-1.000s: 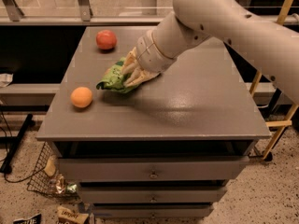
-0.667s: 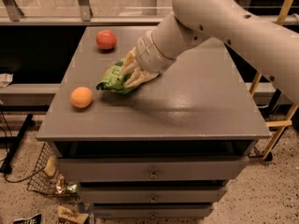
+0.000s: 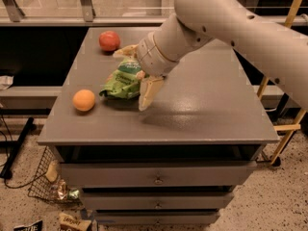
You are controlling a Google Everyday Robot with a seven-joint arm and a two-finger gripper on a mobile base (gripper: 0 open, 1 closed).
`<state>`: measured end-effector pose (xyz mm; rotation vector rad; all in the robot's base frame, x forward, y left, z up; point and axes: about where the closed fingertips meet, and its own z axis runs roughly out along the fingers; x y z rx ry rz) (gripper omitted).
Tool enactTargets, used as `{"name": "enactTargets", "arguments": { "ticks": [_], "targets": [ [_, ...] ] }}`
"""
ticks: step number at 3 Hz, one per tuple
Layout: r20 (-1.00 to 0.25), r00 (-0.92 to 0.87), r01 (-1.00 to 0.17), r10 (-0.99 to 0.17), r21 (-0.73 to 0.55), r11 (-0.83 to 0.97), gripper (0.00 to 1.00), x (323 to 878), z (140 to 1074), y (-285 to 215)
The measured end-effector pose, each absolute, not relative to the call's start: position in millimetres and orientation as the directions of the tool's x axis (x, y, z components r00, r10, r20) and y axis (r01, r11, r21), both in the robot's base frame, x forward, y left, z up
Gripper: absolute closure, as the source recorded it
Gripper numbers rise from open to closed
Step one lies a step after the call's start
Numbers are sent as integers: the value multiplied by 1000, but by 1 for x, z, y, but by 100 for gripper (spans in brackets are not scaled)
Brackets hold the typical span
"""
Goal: Move green rice chip bag near orange
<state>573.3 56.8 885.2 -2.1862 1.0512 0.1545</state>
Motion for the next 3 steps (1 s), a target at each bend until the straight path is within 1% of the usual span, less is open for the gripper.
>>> {"name": "enactTargets", "arguments": {
  "ticks": [1, 2, 3],
  "targets": [
    [-375, 652, -733, -659, -533, -422, 0, 574, 886, 49],
    [-349, 610, -759, -711, -516, -398, 0, 576, 888, 24],
    [-325, 507, -803, -799, -514, -300, 0, 573, 892, -35]
  ]
}}
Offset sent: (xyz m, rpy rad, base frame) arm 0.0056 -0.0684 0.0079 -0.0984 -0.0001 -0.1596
